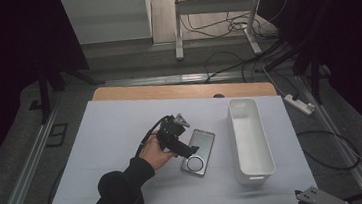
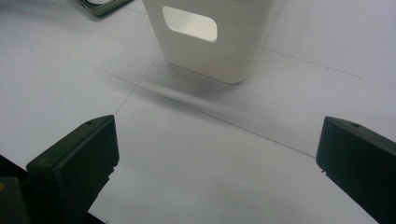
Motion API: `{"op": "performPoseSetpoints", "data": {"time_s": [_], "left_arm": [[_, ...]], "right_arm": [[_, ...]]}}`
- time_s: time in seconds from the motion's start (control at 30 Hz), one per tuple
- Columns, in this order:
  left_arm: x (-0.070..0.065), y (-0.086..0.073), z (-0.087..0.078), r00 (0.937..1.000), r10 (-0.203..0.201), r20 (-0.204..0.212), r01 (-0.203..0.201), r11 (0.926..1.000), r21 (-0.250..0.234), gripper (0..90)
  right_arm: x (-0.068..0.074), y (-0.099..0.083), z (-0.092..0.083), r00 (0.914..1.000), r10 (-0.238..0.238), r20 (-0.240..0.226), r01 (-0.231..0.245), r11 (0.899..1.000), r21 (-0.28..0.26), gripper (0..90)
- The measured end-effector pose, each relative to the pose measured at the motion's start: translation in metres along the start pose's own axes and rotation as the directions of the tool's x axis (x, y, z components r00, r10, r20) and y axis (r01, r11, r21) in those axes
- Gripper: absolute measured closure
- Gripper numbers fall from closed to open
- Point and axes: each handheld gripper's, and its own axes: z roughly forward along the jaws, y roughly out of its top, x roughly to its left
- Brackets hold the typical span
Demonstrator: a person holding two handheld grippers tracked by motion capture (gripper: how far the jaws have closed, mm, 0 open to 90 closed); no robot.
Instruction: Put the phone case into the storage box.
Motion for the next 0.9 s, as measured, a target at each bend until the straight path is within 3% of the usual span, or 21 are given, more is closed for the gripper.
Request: {"op": "performPoseSetpoints", "data": {"time_s": [0.13, 0.23, 0.27, 0.43, 0.6, 0.7, 0.9], "left_arm": [[-0.001, 0.008, 0.007, 0.9999, 0.013, -0.002, -0.013, 0.9999, 0.006, 0.7], [-0.002, 0.010, 0.009, 0.9998, 0.019, -0.008, -0.019, 0.9998, 0.001, 14.6], [-0.002, 0.012, 0.012, 0.9994, 0.031, -0.015, -0.031, 0.9995, 0.003, 14.6], [0.001, 0.014, 0.022, 0.9990, 0.042, -0.014, -0.042, 0.9985, 0.037, 53.7], [0.006, 0.014, 0.030, 0.9996, 0.028, -0.002, -0.028, 0.9981, 0.054, 81.2], [0.007, 0.015, 0.034, 0.9997, 0.023, -0.005, -0.022, 0.9981, 0.057, 89.1], [0.008, 0.019, 0.041, 0.9998, 0.010, -0.016, -0.009, 0.9974, 0.072, 89.3]], "right_arm": [[0.000, 0.000, 0.000, 1.0000, -0.001, 0.000, 0.001, 1.000, 0.000, 0.0], [0.000, 0.000, 0.000, 1.0000, -0.002, -0.001, 0.002, 1.000, -0.001, 0.0], [0.000, 0.000, 0.000, 1.0000, -0.002, 0.000, 0.002, 1.000, -0.001, 0.0], [0.000, 0.000, 0.000, 1.0000, -0.003, -0.003, 0.003, 1.000, -0.001, 0.0], [0.000, 0.000, 0.000, 1.0000, -0.004, -0.004, 0.004, 1.000, 0.001, 0.0], [0.000, 0.000, 0.000, 1.0000, -0.004, -0.005, 0.004, 1.000, 0.002, 0.0], [0.000, 0.000, 0.000, 1.0000, -0.005, -0.004, 0.005, 1.000, 0.003, 0.0]]}}
